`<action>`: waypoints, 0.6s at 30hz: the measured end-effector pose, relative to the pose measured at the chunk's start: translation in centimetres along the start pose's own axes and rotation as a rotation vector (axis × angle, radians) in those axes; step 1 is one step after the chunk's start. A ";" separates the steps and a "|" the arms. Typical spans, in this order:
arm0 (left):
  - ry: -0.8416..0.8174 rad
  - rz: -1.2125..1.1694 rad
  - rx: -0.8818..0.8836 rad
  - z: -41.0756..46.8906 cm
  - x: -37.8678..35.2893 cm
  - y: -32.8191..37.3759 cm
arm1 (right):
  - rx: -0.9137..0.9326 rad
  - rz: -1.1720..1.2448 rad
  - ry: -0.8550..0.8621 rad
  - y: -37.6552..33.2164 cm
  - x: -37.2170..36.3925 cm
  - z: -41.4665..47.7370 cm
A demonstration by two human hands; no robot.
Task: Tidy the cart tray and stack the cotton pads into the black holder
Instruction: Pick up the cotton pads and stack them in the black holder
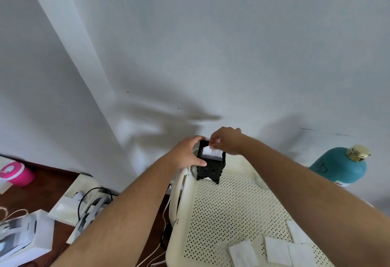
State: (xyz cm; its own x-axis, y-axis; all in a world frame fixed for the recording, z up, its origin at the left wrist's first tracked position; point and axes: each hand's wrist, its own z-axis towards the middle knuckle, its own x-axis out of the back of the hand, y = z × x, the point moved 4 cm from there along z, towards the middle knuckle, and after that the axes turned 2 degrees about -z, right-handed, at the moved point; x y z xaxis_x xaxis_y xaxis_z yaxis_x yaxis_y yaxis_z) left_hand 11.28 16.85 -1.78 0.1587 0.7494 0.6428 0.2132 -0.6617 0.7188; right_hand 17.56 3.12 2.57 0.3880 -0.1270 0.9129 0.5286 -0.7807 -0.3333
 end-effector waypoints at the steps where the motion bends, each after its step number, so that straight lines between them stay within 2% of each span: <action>1: 0.001 0.001 0.002 0.0 0.0 0.0 | 0.002 -0.026 0.017 0.0 -0.3 0.1; 9: 0.011 -0.013 0.007 0.0 -0.1 -0.4 | 0.034 -0.170 0.330 0.4 -1.6 -0.1; 18: 0.009 0.007 0.015 0.1 0.0 -0.3 | 0.000 -0.172 0.406 1.1 -2.1 -0.4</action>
State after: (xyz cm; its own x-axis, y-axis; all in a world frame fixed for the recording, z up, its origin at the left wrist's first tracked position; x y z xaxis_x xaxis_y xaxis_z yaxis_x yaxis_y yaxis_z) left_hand 11.31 17.10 -2.03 0.1513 0.7444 0.6504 0.2263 -0.6666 0.7102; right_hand 17.01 2.24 0.36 -0.0336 -0.2253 0.9737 0.5598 -0.8113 -0.1684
